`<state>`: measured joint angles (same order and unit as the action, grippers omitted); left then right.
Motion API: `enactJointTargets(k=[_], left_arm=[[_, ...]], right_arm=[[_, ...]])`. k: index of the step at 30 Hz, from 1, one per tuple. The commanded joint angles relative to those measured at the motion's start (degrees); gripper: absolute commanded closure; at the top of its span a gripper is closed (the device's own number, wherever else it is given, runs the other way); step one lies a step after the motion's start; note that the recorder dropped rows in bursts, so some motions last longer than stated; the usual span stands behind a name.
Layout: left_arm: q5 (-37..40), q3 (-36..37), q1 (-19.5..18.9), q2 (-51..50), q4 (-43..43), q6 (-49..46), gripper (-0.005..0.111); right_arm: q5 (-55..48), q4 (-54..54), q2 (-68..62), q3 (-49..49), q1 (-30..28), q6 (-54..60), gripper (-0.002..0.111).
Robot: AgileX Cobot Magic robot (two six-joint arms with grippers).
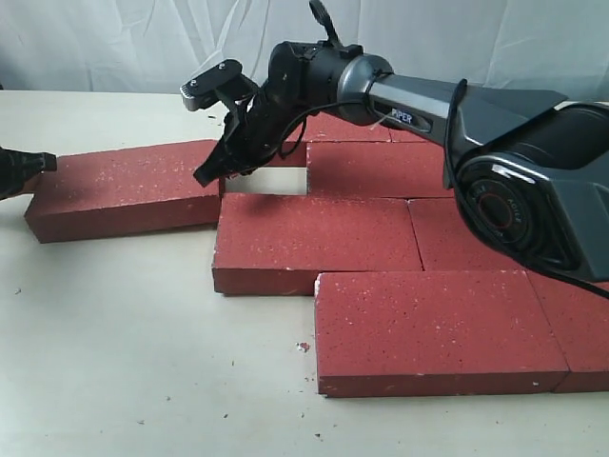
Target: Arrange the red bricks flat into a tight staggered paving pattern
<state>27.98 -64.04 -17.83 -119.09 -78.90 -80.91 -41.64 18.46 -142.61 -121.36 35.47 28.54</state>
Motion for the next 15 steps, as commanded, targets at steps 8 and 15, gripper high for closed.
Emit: enactJointTargets(k=[8, 15], left_arm=[[-1.7, 0.0, 0.4, -0.2, -4.9, -3.2, 0.107], [0.7, 0.0, 0.4, -0.2, -10.5, -8.8, 0.107]], right_arm=[[6.5, 0.1, -1.6, -0.1, 0.0, 0.1, 0.109], [11.7, 3.2, -1.7, -0.1, 0.1, -0.6, 0.109]])
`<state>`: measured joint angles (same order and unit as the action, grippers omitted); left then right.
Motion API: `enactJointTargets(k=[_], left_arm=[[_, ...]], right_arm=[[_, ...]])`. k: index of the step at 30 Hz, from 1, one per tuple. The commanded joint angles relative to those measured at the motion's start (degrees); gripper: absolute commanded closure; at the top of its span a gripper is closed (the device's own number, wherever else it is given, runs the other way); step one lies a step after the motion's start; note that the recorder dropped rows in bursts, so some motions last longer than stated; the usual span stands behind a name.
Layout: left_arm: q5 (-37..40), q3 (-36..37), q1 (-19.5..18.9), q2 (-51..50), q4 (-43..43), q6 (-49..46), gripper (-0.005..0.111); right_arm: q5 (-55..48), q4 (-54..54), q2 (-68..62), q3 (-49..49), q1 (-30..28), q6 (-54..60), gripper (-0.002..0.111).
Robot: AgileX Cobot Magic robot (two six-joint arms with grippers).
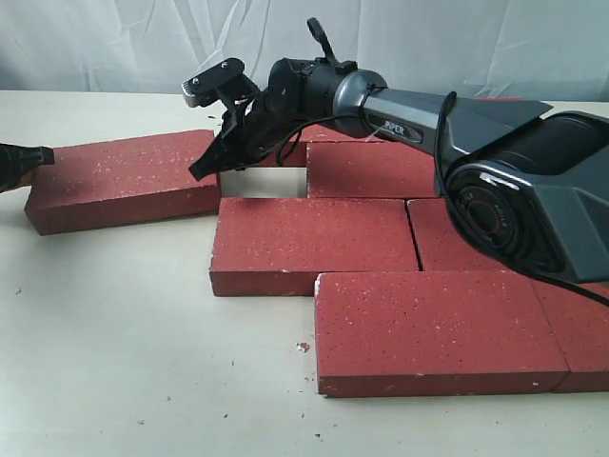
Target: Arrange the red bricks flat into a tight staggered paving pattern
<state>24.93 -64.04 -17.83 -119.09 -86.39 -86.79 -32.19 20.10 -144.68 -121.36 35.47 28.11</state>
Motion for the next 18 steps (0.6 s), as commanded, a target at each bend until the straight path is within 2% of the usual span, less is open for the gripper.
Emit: enactJointTargets(k=[1, 4, 8, 12, 18], left_arm=[[5.1, 0.0, 0.4, -0.2, -3.1, -3.9, 0.107], [7.5, 0.0, 0.4, -0.2, -4.6, -6.9, 0.107], [8.4, 0.0, 0.4, -0.3, -11.4, -12.8, 0.107], [12.9, 0.0, 0.4, -1.8, -12.2, -14.9, 0.107], [12.7, 0.0, 0.4, -2.2, -12.6, -15.8, 0.107]], right_arm=[[2.2, 1.5, 0.4, -0.1, 0.1, -0.1, 0.109], [1.4, 0.5, 0.6, -0.1, 0.1, -0.1, 0.109], [0.5, -0.4, 1.1, -0.1, 0.0, -0.1, 0.109], [-3.0, -3.6, 1.1, -0.1, -0.1, -0.1, 0.109], [-5.1, -3.9, 1.6, -0.1, -0.1, -0.1, 0.109]])
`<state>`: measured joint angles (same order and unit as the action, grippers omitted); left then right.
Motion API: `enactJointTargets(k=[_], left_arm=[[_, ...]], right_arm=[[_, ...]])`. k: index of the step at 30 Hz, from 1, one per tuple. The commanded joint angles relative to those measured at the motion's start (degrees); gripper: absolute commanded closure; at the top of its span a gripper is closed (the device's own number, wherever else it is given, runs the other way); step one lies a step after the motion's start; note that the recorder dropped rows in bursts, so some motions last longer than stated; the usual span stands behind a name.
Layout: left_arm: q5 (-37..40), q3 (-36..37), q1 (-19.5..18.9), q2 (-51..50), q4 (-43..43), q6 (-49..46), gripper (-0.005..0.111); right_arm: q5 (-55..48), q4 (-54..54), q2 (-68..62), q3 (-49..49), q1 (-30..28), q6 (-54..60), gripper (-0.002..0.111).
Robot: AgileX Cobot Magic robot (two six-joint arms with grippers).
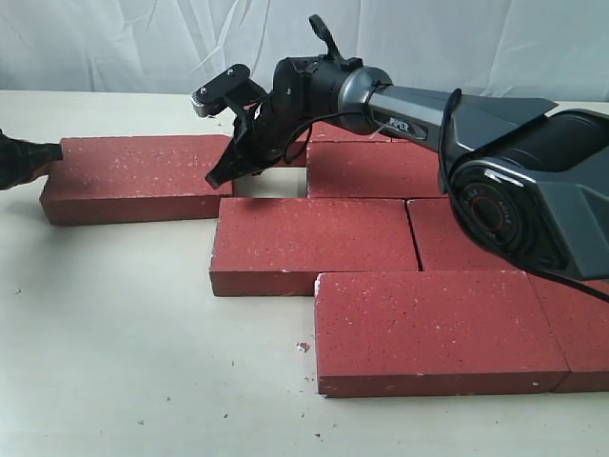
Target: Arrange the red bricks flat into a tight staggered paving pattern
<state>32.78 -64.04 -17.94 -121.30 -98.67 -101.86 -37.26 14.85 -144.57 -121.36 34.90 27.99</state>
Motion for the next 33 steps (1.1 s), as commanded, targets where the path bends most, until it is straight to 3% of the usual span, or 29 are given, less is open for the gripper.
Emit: enactJointTargets(k=[1, 18, 33], left_arm=[[5.1, 0.0, 0.5, 0.0, -0.3, -0.7, 0.107], [4.7, 0.0, 1.5, -0.2, -0.5, -1.3, 0.107], [0.3, 0.0, 2.5, -0.2, -0.7, -2.3, 0.107]], right_arm=[[-0.2, 1.3, 1.7, -0.1, 0.5, 0.0, 0.109], [-5.1, -4.4, 2.0, -0.1, 0.5, 0.0, 0.109], [-9.8, -18.6, 4.5, -0.1, 0.5, -7.5, 0.109]])
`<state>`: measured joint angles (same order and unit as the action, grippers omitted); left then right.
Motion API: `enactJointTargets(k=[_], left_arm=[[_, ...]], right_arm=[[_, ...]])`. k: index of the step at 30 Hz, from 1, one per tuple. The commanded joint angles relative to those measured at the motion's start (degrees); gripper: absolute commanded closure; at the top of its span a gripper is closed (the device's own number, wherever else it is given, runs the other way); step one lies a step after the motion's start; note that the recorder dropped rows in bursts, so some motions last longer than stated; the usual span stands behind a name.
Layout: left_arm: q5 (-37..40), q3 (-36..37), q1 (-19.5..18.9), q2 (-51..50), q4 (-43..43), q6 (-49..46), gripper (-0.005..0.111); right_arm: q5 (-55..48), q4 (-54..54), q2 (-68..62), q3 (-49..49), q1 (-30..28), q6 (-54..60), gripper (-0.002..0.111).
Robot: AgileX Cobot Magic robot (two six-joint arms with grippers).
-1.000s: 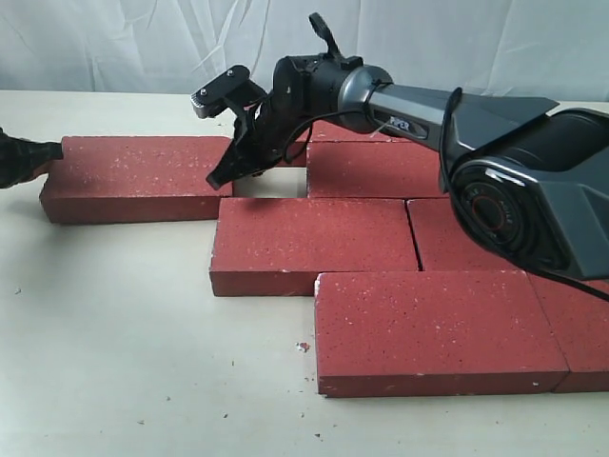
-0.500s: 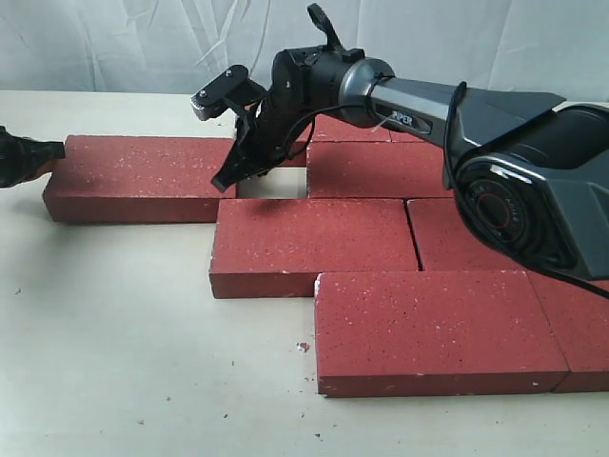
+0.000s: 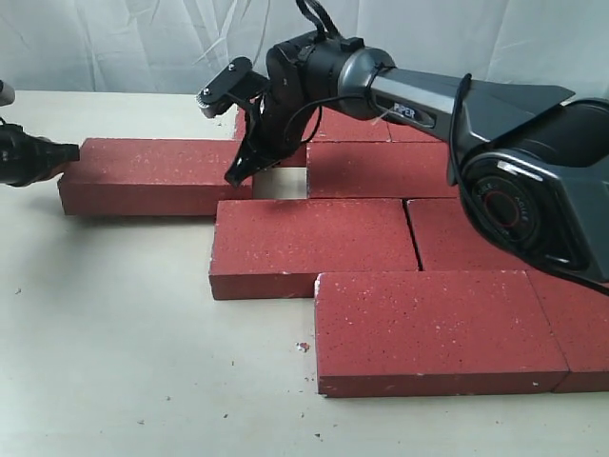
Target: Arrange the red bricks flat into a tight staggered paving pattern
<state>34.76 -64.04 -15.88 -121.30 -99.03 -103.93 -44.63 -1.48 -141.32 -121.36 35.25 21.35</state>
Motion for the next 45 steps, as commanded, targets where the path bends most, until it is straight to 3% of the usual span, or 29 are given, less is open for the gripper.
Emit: enactJointTargets(k=[1, 7, 14, 18, 25, 31, 34, 38, 40, 45], left_arm=[[-2.2, 0.0, 0.4, -0.2, -0.4, -0.2, 0.107], [-3.4, 0.0, 0.4, -0.2, -0.4, -0.2, 0.107], [-6.8, 0.0, 0.4, 1.7, 0.4, 0.7, 0.107], [-8.0, 0.0, 0.4, 2.7, 4.2, 3.6, 0.107], [-6.0, 0.0, 0.4, 5.5, 12.5, 10.5, 0.107], [-6.1, 0.0, 0.4, 9.8, 25.3, 23.0, 0.107], [-4.9, 0.0, 0.4, 14.2, 34.2, 32.2, 0.107], [-5.7, 0.0, 1.1, 16.4, 41.8, 41.0, 0.107], [-8.9, 1.0, 2.1, 15.6, 42.1, 42.0, 0.107], [-11.6, 1.4, 4.0, 13.0, 47.6, 47.1, 0.107]], right_arm=[[-3.0, -2.5, 1.2, -0.1, 0.1, -0.8, 0.109], [-4.1, -4.8, 1.6, -0.1, 0.1, -1.4, 0.109], [-13.1, -13.6, 6.0, 0.1, 0.1, -11.2, 0.109], [-22.5, -16.4, 7.4, 0.3, 0.1, -10.9, 0.109], [-24.9, -17.7, 14.3, 9.7, 0.1, -10.9, 0.109], [-14.2, -17.4, 25.3, 26.6, 0.1, -11.2, 0.109], [-4.3, -18.0, 34.2, 38.6, -0.5, -11.2, 0.109], [16.1, -17.6, 44.6, 54.7, -5.9, -12.5, 0.109], [21.8, -17.2, 46.7, 57.5, -8.6, -12.5, 0.109], [20.3, -16.2, 46.7, 57.7, -10.1, -12.5, 0.109]])
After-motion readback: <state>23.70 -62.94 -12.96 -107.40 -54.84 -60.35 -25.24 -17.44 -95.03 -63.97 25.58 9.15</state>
